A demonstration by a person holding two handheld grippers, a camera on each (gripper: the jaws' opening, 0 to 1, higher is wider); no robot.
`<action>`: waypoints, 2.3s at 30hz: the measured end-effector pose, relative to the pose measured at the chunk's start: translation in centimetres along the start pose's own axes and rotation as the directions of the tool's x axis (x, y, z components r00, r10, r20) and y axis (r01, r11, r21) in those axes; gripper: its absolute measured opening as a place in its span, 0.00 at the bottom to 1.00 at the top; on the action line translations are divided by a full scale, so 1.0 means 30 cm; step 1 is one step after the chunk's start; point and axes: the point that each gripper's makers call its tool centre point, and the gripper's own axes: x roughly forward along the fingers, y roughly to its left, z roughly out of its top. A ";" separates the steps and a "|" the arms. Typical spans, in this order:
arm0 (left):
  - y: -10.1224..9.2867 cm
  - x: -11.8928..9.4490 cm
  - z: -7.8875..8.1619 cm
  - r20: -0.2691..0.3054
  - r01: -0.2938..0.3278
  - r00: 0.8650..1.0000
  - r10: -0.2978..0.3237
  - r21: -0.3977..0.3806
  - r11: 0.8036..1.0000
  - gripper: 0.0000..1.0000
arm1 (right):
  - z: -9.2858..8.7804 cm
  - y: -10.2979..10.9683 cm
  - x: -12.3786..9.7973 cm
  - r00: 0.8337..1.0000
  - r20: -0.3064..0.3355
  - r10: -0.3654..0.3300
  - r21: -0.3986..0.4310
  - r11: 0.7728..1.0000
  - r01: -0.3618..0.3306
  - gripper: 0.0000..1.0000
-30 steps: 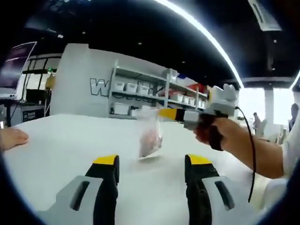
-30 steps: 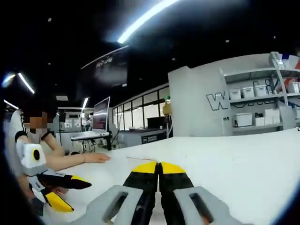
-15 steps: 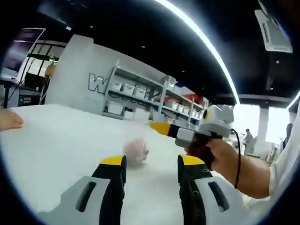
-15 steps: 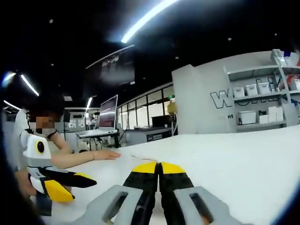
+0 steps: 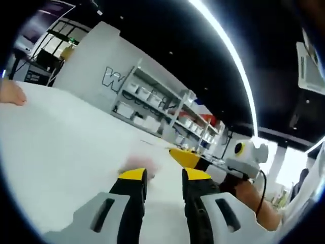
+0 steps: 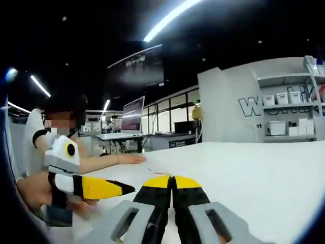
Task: Open the resealable bag by pulling the two sides of the seal apart until the entire bag opening is separated and visibly accessible.
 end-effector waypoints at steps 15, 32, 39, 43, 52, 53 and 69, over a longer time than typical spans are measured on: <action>0.016 0.015 -0.017 -0.006 -0.014 1.000 0.014 -0.138 0.990 0.23 | -0.057 0.068 -0.025 0.999 -0.035 0.035 -0.005 0.999 -0.035 0.00; 0.057 0.013 -0.021 -0.007 -0.032 0.999 0.031 -0.229 0.973 0.12 | -0.077 0.079 -0.047 0.998 -0.041 0.037 0.007 0.999 -0.037 0.00; 0.046 0.015 -0.032 -0.019 -0.032 0.999 0.028 -0.232 0.972 0.09 | -0.082 0.077 -0.054 0.999 -0.040 0.037 0.015 0.999 -0.036 0.00; 0.041 0.019 -0.033 -0.019 -0.034 0.999 0.030 -0.244 0.969 0.09 | -0.095 0.087 -0.059 0.998 -0.053 0.041 0.003 0.999 -0.040 0.00; 0.031 0.006 -0.042 -0.035 -0.022 0.999 0.012 -0.295 0.955 0.02 | -0.133 0.126 -0.076 0.986 -0.149 0.074 -0.102 0.991 -0.090 0.00; 0.025 0.004 -0.044 -0.040 -0.023 0.999 0.011 -0.301 0.953 0.02 | -0.143 0.136 -0.080 0.981 -0.174 0.088 -0.120 0.987 -0.110 0.00; 0.002 -0.051 -0.094 -0.117 -0.054 0.993 0.027 -0.235 0.971 0.01 | -0.098 0.198 -0.084 0.946 -0.292 0.142 -0.307 0.923 -0.233 0.02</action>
